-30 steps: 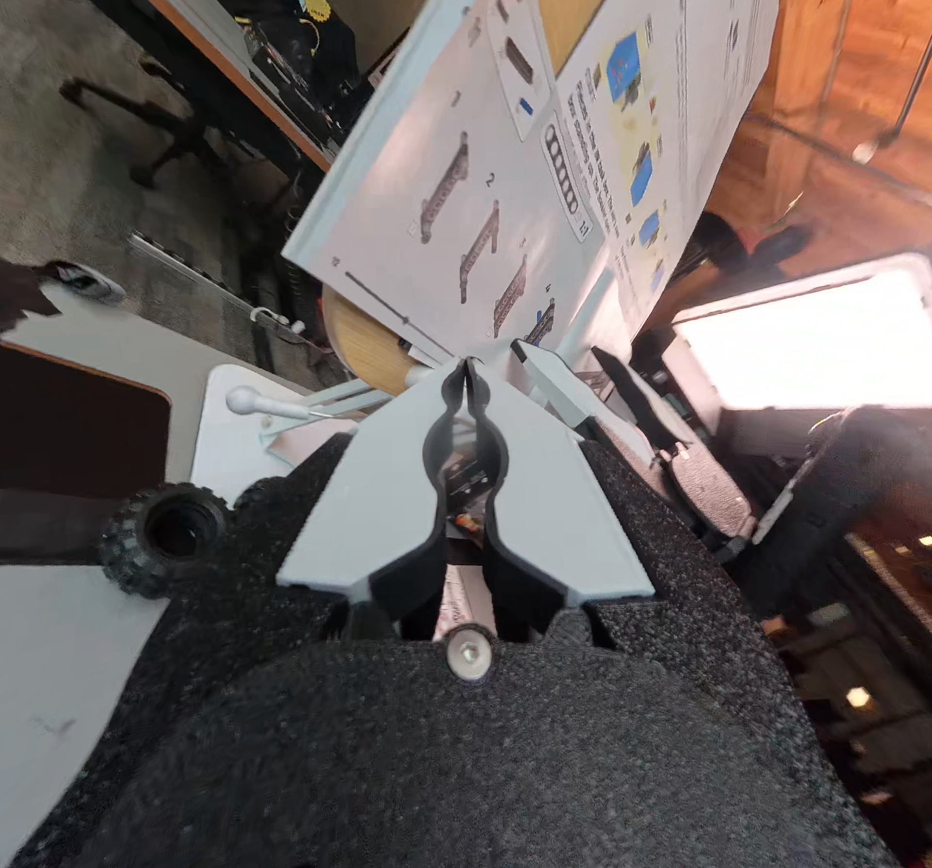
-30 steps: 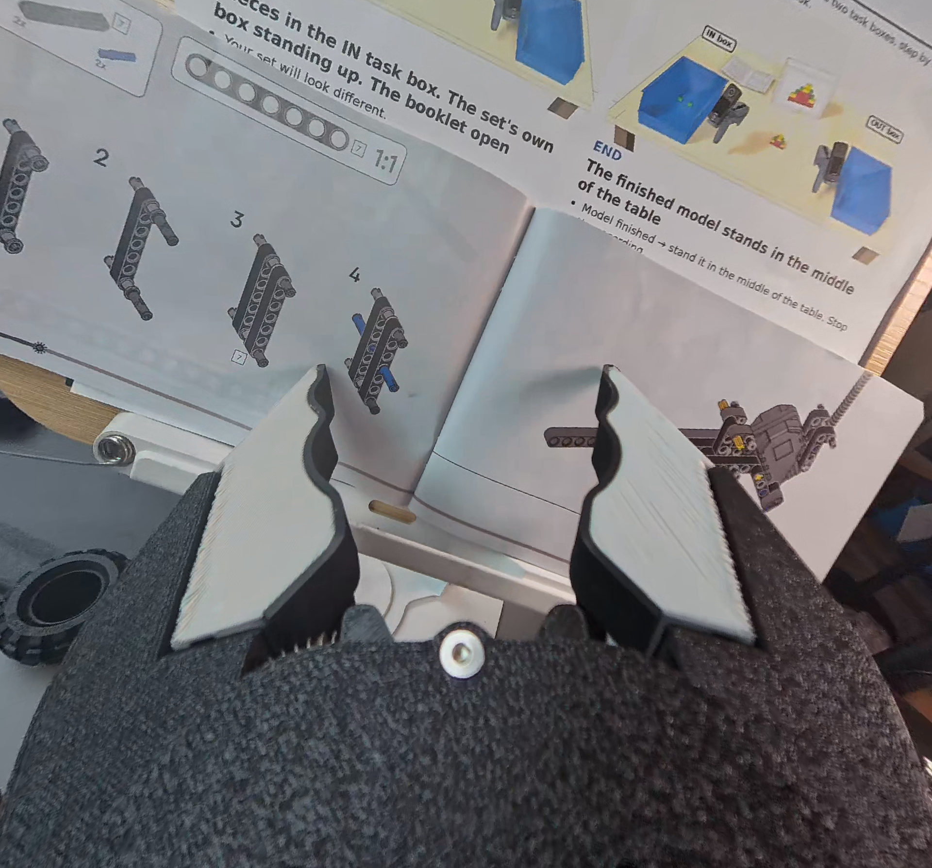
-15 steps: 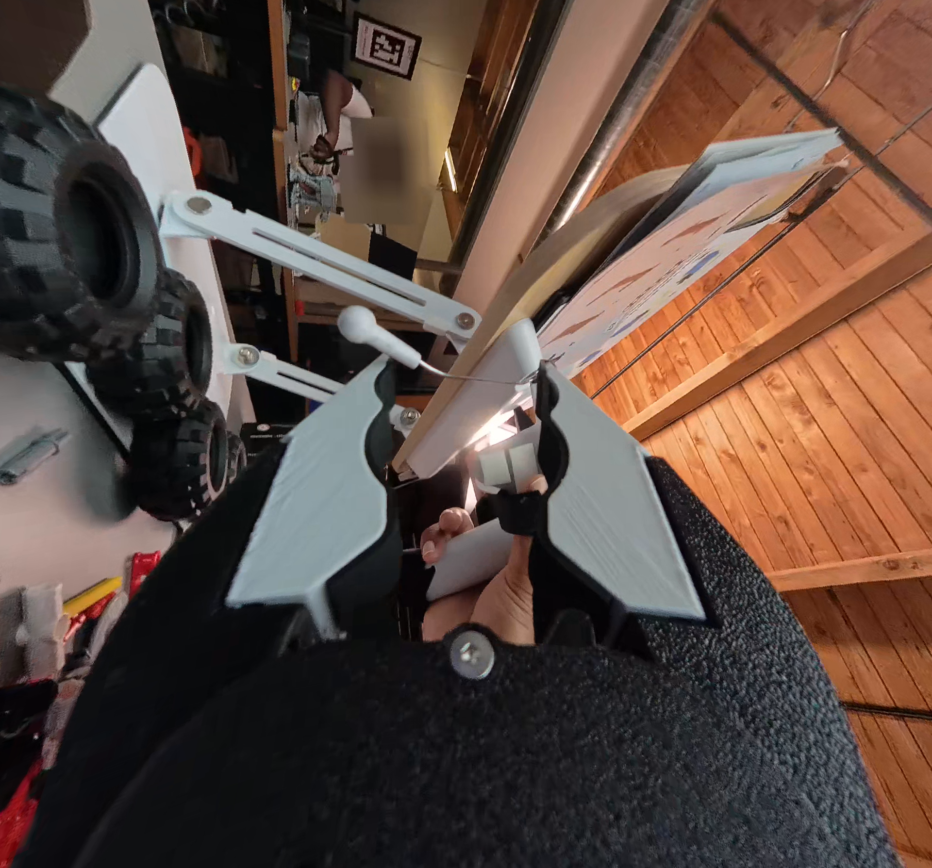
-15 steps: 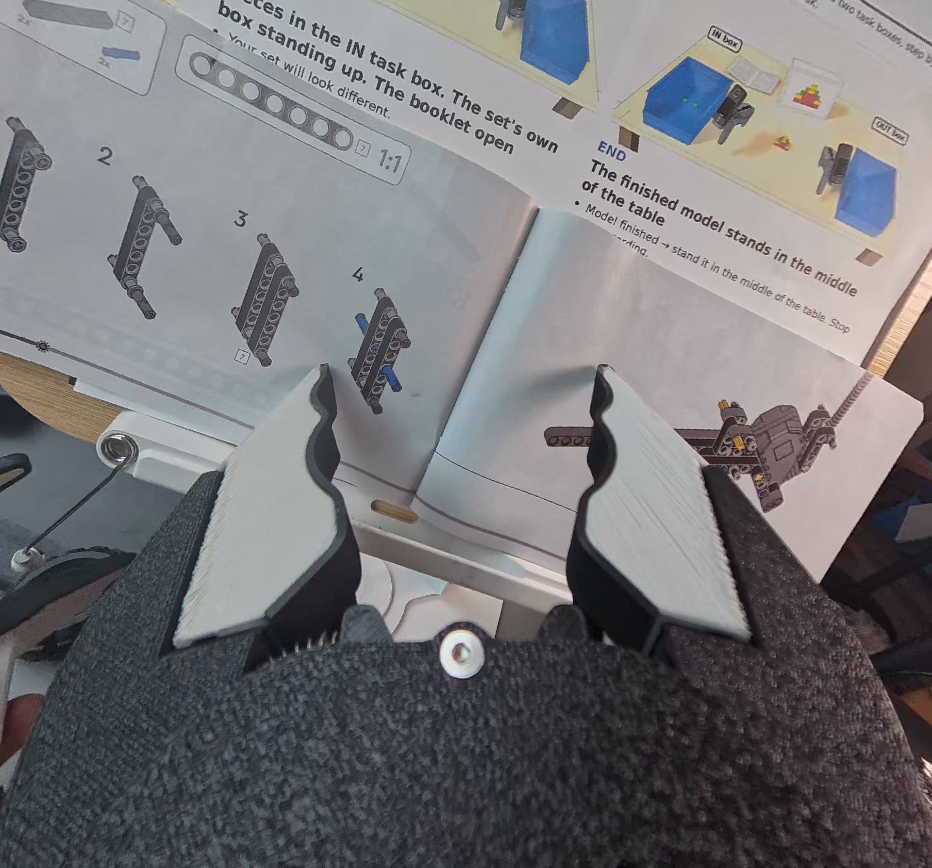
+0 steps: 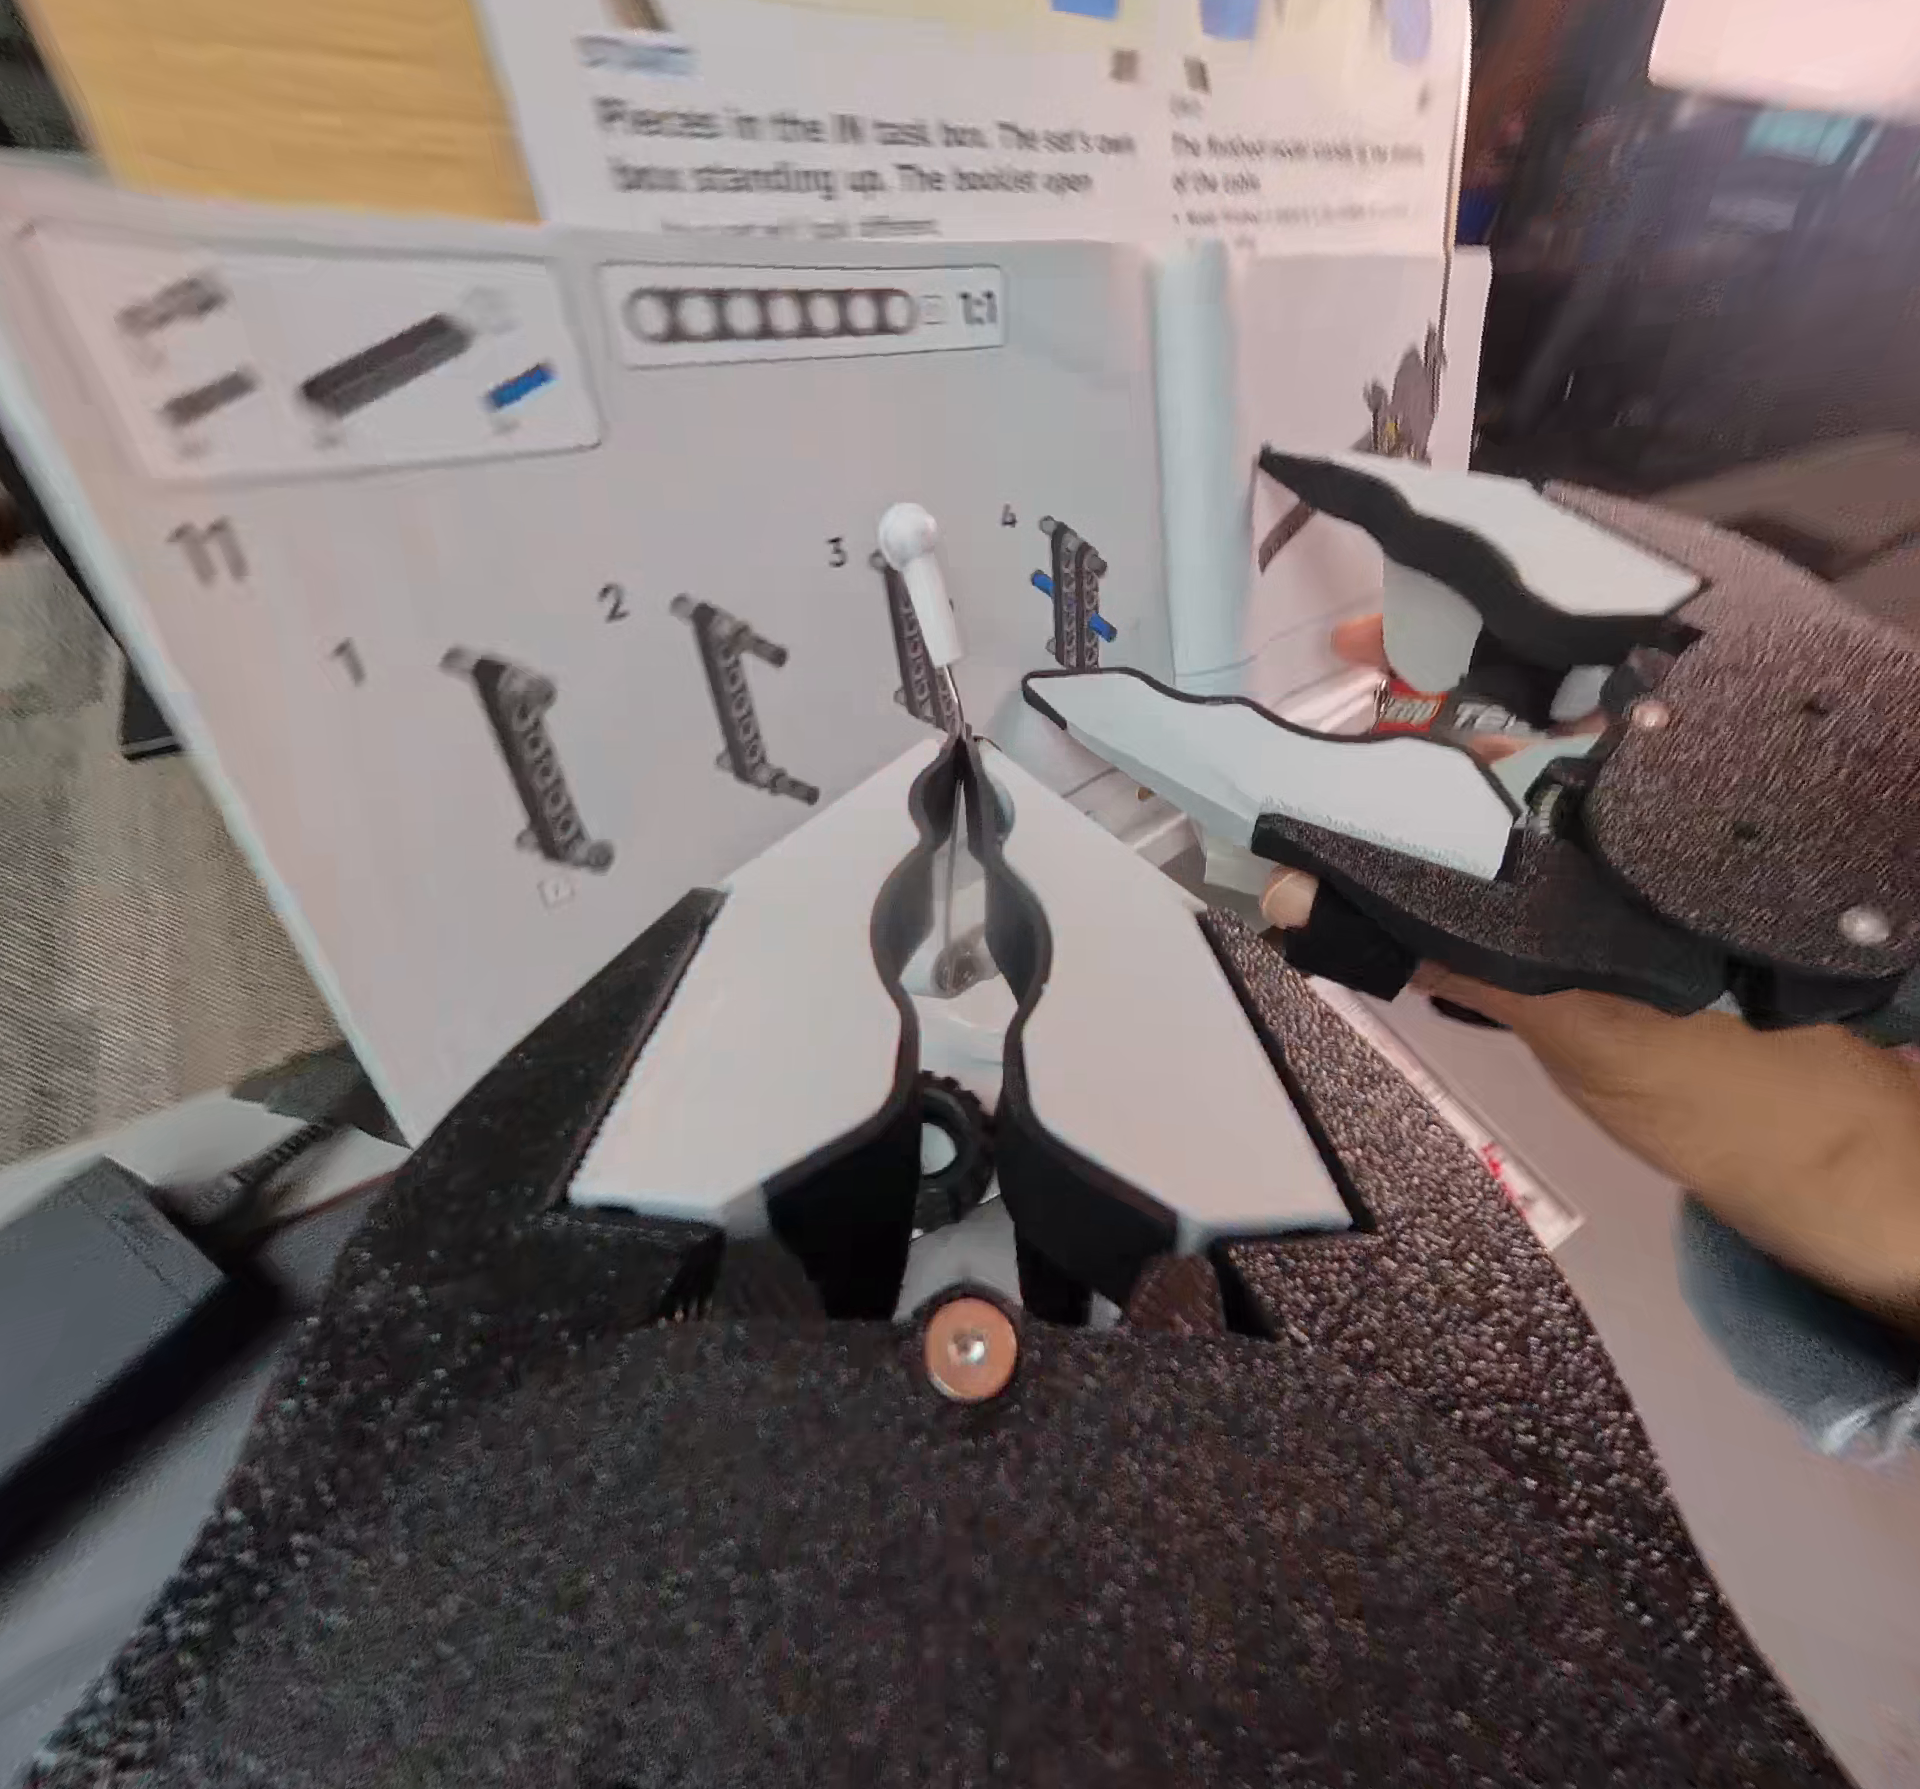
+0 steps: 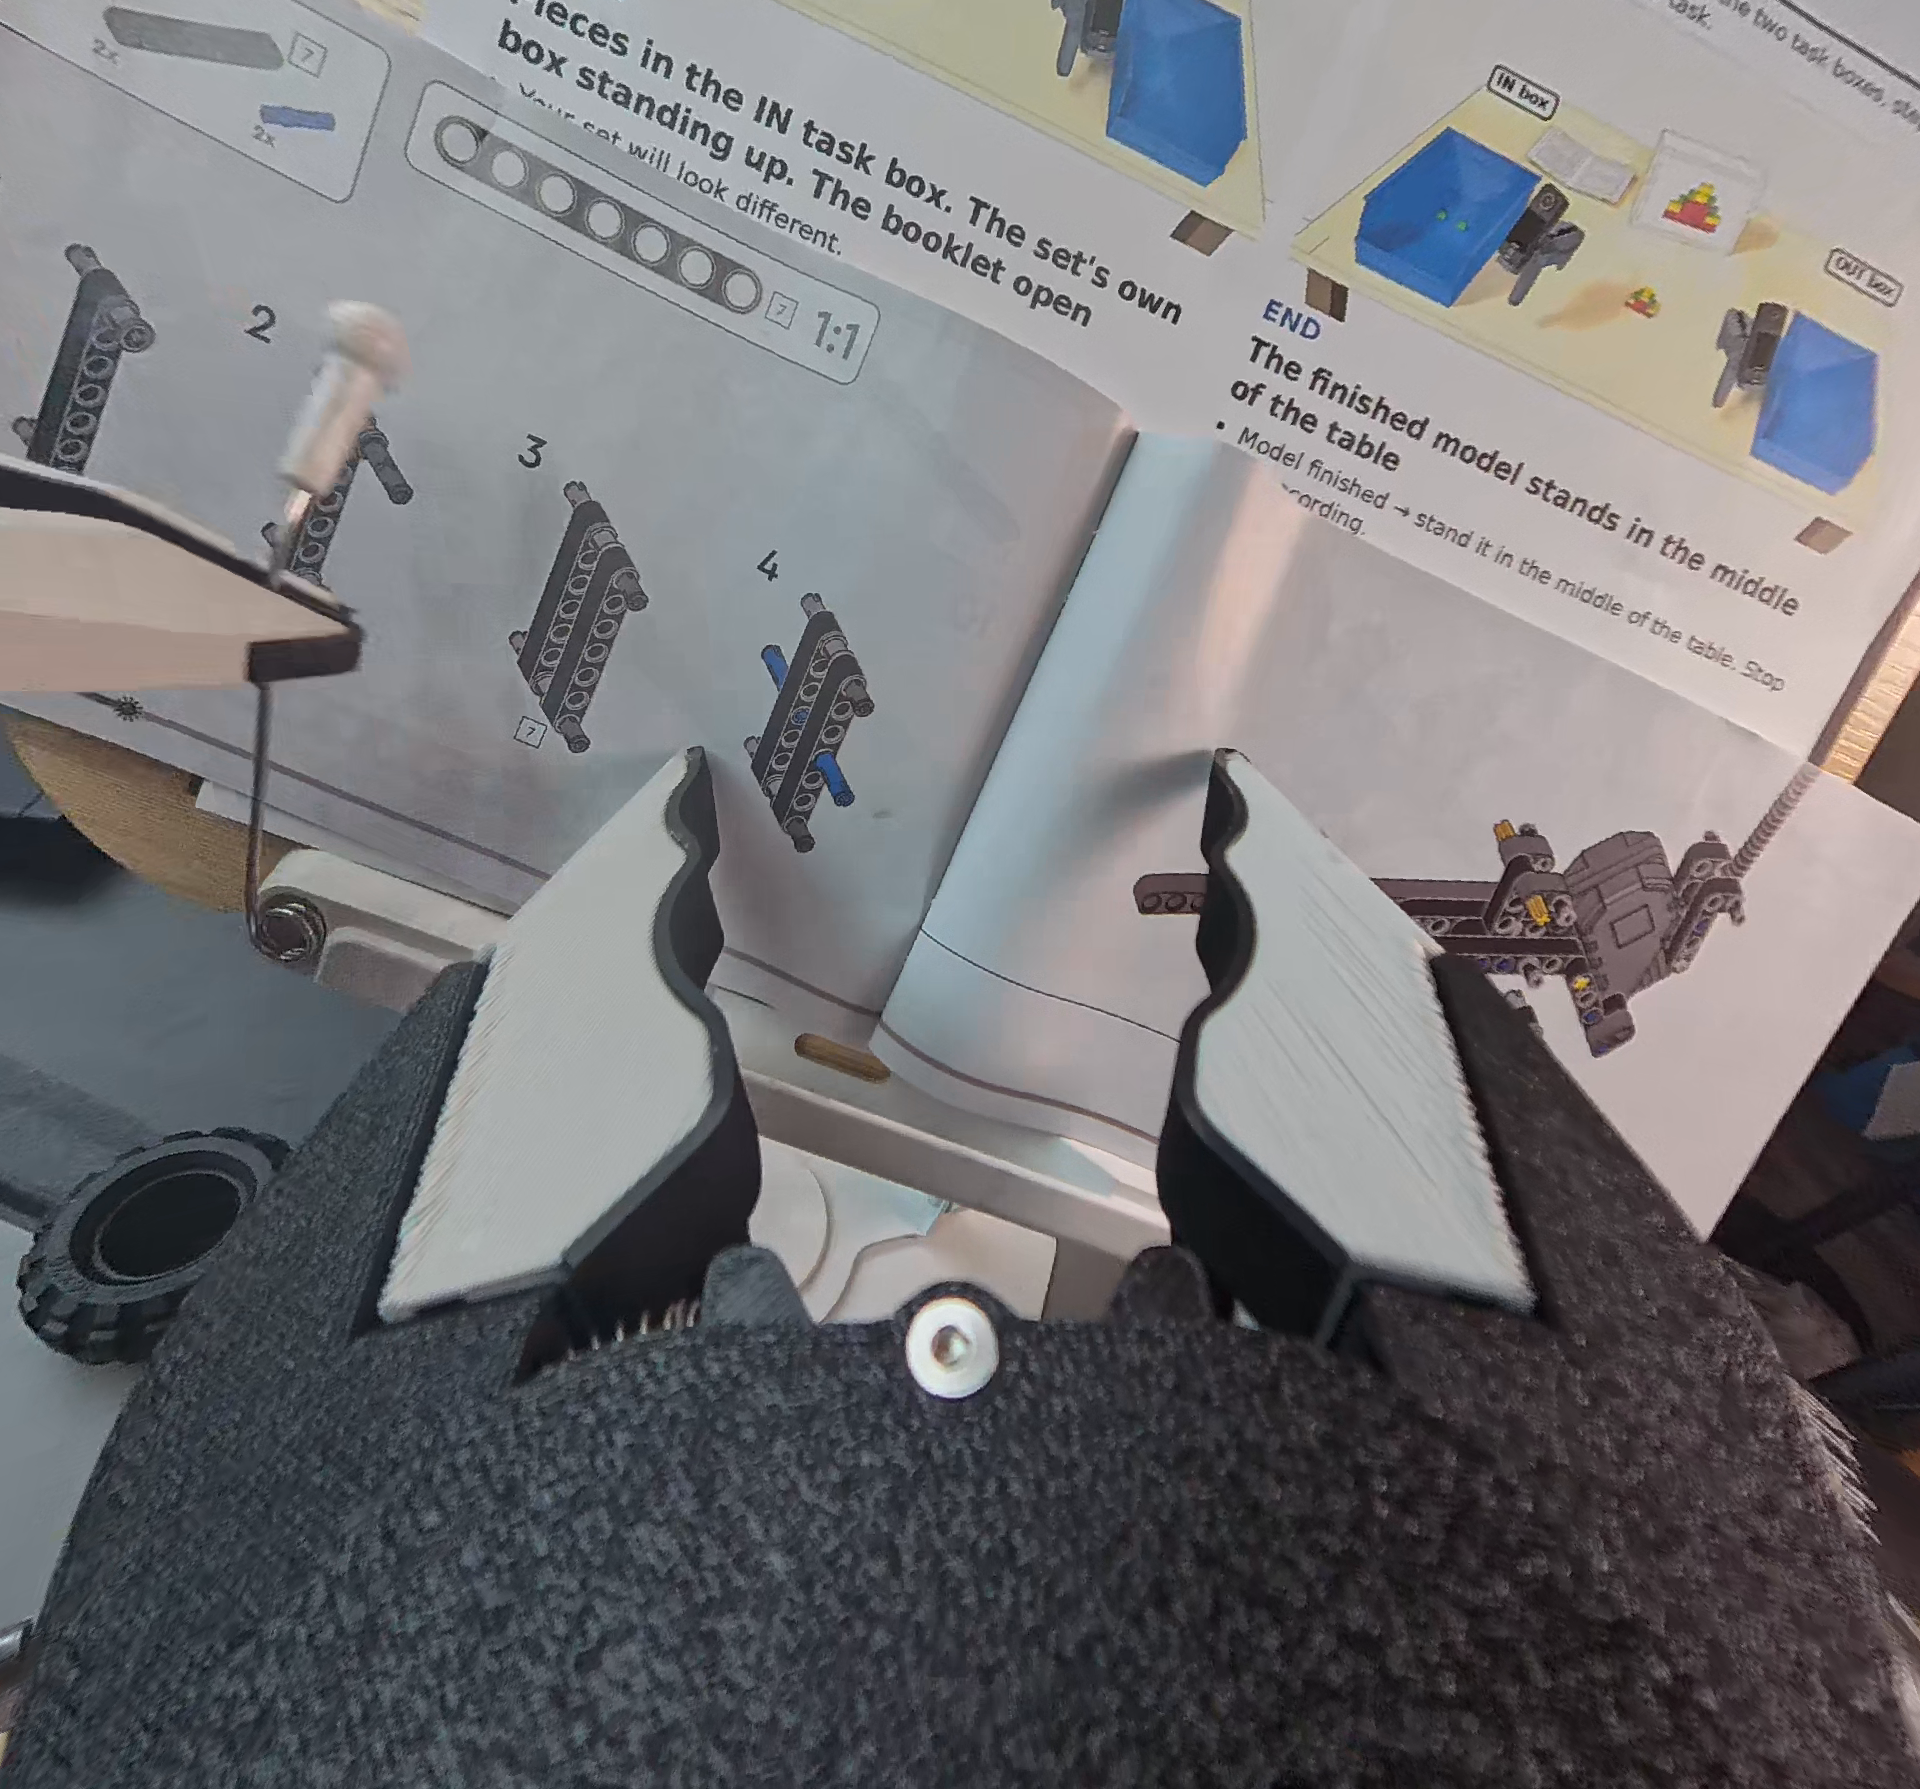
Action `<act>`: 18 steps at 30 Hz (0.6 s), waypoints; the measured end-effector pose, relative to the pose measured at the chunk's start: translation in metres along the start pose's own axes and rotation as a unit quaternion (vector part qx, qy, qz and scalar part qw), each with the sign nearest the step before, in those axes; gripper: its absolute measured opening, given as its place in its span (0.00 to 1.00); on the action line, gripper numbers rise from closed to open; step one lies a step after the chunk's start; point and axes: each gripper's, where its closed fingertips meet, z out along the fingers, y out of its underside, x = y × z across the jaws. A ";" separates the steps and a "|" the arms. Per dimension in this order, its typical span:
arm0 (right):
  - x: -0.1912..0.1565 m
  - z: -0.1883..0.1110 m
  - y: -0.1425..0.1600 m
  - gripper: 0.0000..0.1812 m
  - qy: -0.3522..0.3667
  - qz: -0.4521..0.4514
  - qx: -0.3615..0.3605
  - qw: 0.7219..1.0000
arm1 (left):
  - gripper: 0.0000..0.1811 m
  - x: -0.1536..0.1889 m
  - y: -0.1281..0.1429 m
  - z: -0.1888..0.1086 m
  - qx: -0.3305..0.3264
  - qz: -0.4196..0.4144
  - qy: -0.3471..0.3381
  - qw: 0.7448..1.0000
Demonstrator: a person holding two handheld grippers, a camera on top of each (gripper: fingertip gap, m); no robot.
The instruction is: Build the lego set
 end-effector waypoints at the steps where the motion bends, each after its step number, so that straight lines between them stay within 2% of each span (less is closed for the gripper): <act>1: 0.000 0.000 0.000 0.52 0.000 0.001 0.000 1.000 | 0.00 0.006 0.001 0.007 -0.030 0.064 0.005 0.997; 4: 0.001 0.000 0.000 0.52 -0.004 0.003 -0.001 1.000 | 0.01 0.028 0.015 0.021 -0.100 0.225 0.032 0.969; 6: 0.003 -0.001 0.002 0.53 -0.007 -0.005 -0.001 1.000 | 0.01 0.032 0.021 0.025 -0.118 0.308 0.031 0.943; 11: 0.004 -0.005 0.008 0.55 -0.036 -0.044 -0.004 0.998 | 0.02 0.036 0.030 0.028 -0.155 0.337 0.064 0.926; 15: 0.007 -0.010 0.022 0.60 -0.062 -0.080 -0.018 0.995 | 0.09 0.042 0.049 0.029 -0.212 0.351 0.103 0.906; 16: 0.010 -0.014 0.024 0.59 -0.065 -0.080 -0.012 0.995 | 0.07 0.040 0.046 0.028 -0.213 0.349 0.096 0.908; 18: 0.021 -0.026 0.023 0.58 -0.067 -0.059 0.007 0.996 | 0.08 0.039 0.029 0.023 -0.167 0.319 0.083 0.929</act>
